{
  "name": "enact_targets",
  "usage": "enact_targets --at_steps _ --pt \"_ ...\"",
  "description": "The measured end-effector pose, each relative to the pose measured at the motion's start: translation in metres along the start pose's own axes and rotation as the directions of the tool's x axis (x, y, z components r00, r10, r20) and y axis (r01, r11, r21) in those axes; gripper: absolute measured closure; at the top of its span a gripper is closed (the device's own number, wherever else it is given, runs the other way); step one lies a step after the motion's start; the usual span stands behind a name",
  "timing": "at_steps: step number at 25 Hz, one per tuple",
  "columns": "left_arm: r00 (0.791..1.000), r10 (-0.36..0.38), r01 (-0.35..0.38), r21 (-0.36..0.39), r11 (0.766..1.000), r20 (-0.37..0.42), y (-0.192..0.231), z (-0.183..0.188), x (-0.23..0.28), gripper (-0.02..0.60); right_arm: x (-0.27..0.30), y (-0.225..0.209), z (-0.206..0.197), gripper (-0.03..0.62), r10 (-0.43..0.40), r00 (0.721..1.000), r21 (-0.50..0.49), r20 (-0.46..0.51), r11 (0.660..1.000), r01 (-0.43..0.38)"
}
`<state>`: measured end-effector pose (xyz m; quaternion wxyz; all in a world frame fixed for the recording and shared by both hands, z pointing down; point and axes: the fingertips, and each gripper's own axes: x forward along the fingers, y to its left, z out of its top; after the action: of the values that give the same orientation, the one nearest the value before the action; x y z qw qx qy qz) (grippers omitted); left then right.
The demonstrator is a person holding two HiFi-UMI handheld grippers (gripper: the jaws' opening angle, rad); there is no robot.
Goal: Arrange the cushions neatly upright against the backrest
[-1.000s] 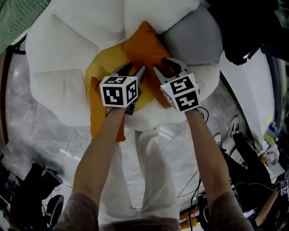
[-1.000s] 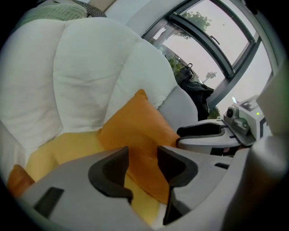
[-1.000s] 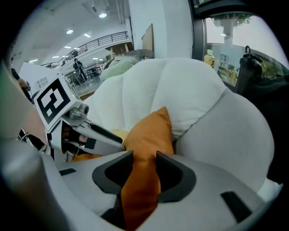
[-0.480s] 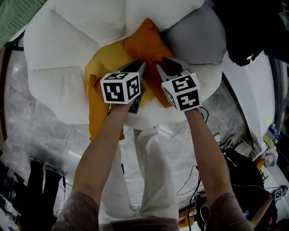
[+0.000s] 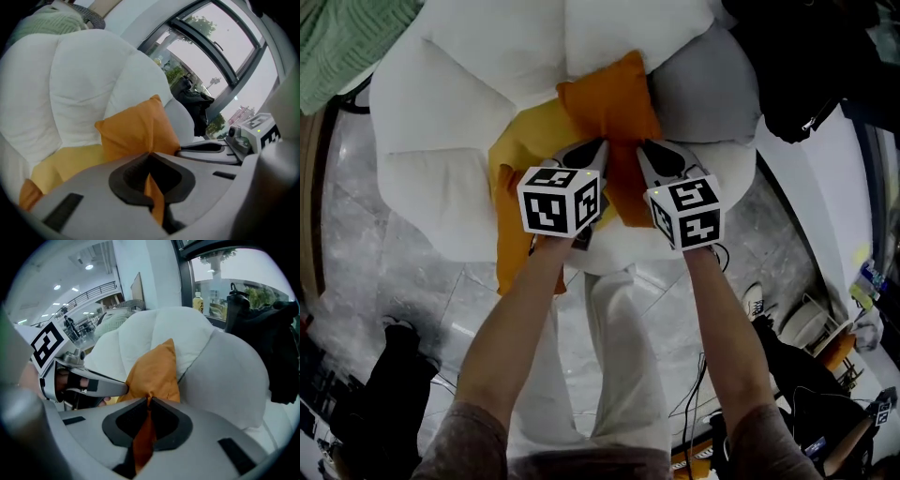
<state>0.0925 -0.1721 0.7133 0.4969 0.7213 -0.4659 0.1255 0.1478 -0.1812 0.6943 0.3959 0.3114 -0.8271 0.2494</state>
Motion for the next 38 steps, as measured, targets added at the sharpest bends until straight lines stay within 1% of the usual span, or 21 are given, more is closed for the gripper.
enact_targets --at_steps 5,8,10,12,14,18,25,28,33,38 --pt "1.000 0.006 -0.004 0.099 0.995 -0.018 -0.024 0.024 -0.019 0.574 -0.025 0.001 0.014 0.549 -0.015 0.999 0.061 0.040 0.998 0.013" --pt "1.000 0.023 -0.020 0.157 0.987 -0.020 -0.035 0.039 -0.035 0.574 -0.038 0.005 0.026 0.551 -0.018 0.997 0.094 0.070 0.995 0.011" --pt "0.998 0.054 -0.049 0.219 0.975 -0.018 -0.043 0.048 -0.047 0.574 -0.047 0.010 0.035 0.551 -0.015 0.996 0.111 0.090 0.994 0.005" --pt "0.995 0.097 -0.091 0.282 0.955 -0.009 -0.050 0.058 -0.059 0.574 -0.055 0.016 0.044 0.551 -0.014 0.994 0.119 0.108 0.993 0.001" --pt "0.992 0.123 -0.116 0.313 0.943 -0.001 -0.058 0.066 -0.071 0.574 -0.063 0.020 0.051 0.551 -0.020 0.992 0.136 0.126 0.991 0.002" --pt "0.991 0.135 -0.131 0.325 0.937 0.011 -0.071 0.084 -0.089 0.574 -0.081 0.024 0.071 0.553 -0.036 0.984 0.180 0.175 0.984 0.004" --pt "0.985 0.168 -0.172 0.363 0.916 0.044 -0.078 0.116 -0.104 0.574 -0.090 0.027 0.099 0.553 -0.024 0.974 0.215 0.224 0.976 -0.026" --pt "0.983 0.175 -0.186 0.363 0.913 0.063 -0.075 0.127 -0.100 0.574 -0.083 0.022 0.106 0.553 -0.024 0.972 0.234 0.233 0.972 -0.032" --pt "0.977 0.201 -0.215 0.360 0.908 0.076 -0.059 0.135 -0.085 0.574 -0.062 0.013 0.112 0.553 -0.005 0.972 0.233 0.235 0.971 -0.052" --pt "0.977 0.199 -0.215 0.361 0.907 0.081 -0.052 0.139 -0.070 0.574 -0.043 0.000 0.114 0.553 0.006 0.972 0.222 0.235 0.973 -0.060"
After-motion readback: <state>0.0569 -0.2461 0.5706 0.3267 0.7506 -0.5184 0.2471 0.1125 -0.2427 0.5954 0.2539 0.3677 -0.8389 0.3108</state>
